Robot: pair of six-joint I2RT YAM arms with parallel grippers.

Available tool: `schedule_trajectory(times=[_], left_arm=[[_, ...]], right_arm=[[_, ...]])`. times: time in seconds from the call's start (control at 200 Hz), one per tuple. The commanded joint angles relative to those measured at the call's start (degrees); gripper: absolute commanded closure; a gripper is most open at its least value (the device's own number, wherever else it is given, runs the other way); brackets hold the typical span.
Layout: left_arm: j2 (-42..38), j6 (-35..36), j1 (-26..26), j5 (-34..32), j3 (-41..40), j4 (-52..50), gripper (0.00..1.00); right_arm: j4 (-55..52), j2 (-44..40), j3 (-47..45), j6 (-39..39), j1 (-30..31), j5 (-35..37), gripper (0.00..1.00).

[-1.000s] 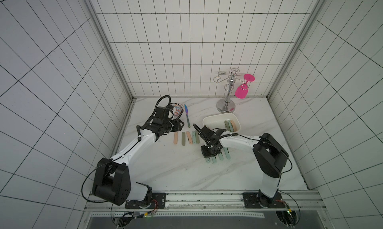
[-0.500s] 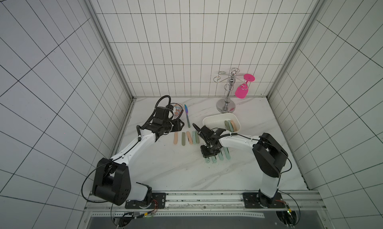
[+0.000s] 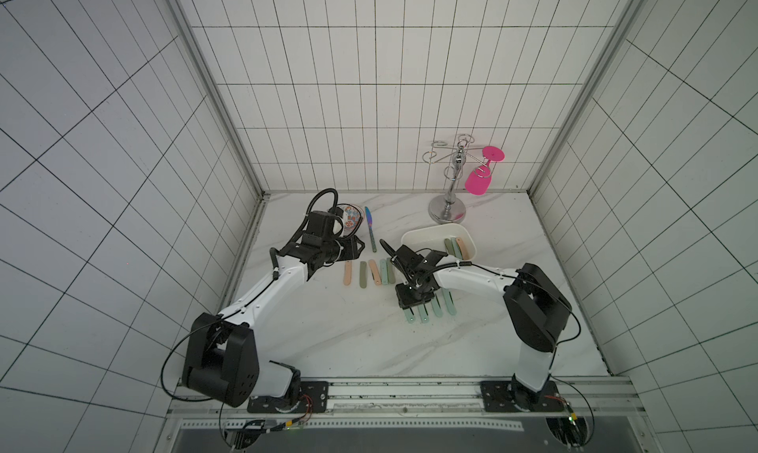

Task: Take the fruit knife out of the storage box
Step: Place the fruit knife at the center of the board, then adjust the fruit knife in the storage box.

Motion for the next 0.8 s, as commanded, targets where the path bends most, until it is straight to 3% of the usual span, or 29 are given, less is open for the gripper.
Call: schedule_trajectory(times=[0.0,0.195,0.52,0.795], left_arm=[[-2.2,0.8,-0.2,0.3,-0.1,0.7,0.52],[-4.2,1.5,-0.2,-0.6,0.0,0.9,0.46],[-4.0,0.2,-0.2,-1.3,1.1,3.8,0.40],[-1.9,-1.5,-0.2,-1.4,2.6,5.0,0.39]], right_arm=[[-5.3,-3.8,5.0,-2.2,-0.7,3.6,0.51],[-9.2,-5.8,9.0,-6.1,-5.7,5.9,0.36],[-10.4,0.9,17.9,-11.9,-17.1,2.7,0.37],[-11.3,12.2,27.1,-15.3,-20.4,0.3,0.46]])
